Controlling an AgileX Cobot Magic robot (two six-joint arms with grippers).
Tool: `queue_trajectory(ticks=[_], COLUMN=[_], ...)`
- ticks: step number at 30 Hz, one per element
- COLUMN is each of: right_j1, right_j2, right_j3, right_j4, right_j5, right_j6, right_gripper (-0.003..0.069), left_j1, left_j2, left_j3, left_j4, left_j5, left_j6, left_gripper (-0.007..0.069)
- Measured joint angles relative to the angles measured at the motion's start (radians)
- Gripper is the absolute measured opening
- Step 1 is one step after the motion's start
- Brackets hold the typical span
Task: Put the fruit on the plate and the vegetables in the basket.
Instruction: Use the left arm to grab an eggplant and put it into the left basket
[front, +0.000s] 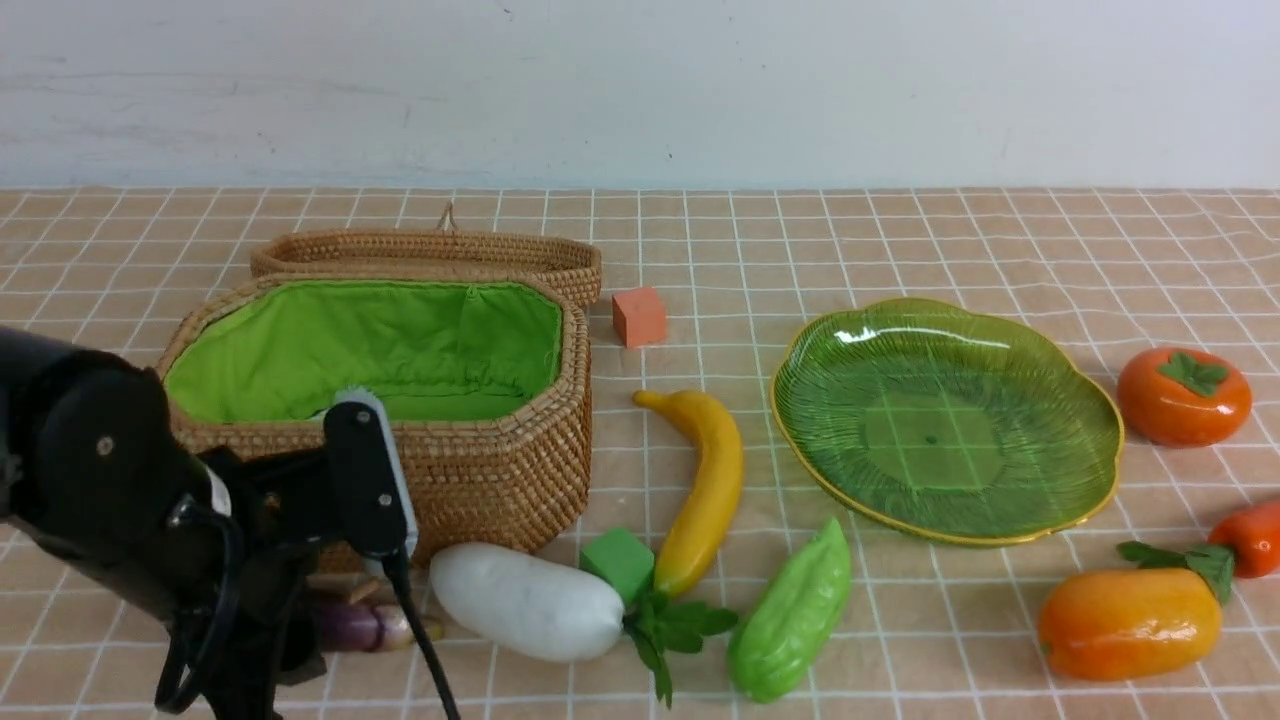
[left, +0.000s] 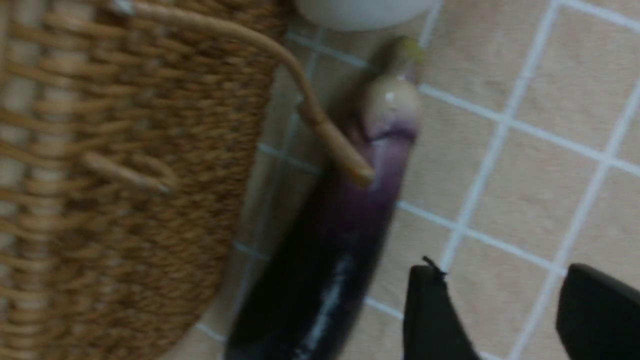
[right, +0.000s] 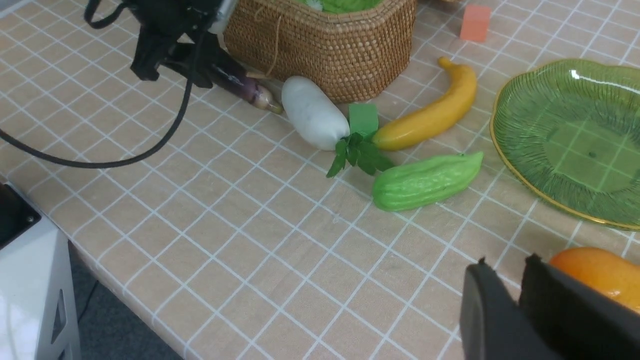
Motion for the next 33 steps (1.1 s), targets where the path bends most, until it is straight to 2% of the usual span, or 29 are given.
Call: queue_trajectory(ticks=[3,6,9,17,28,33], right_j1=[0.0,0.0,0.0,0.0,0.0,0.0], right_j2=[0.001,0.001,0.001,0.001,0.001,0.001], right_j3=[0.0,0.0,0.0,0.0,0.0,0.0], right_j4=[0.0,0.0,0.0,0.0,0.0,0.0], right_j5=[0.0,-0.003,-0.003,-0.003,-0.003,-0.003], right_j6=[0.0,0.0,0.0,0.0,0.0,0.0], right_gripper=[0.0119,0.0118,0.0119,0.0123,0.0125,0.0127], left_j1=[0.0,0.0,0.0,0.0,0.0,0.0], left_j2=[0.059,0.108,0.136,0.171,0.213,0.218], left_j3=[-0.001,-0.001,-0.001,-0.003,-0.011,-0.023], left_j4=[0.13,0.253,0.301,0.312,0.277,0.229], left_j5=[-0.049,-0.089,-0.126,-0.203,-0.231,-0.177], left_j6=[0.0,0.0,0.0,0.003,0.003,0.003], left_gripper=[0.0527,0.0566,0.0567,0.0519,0.0486,0.0486])
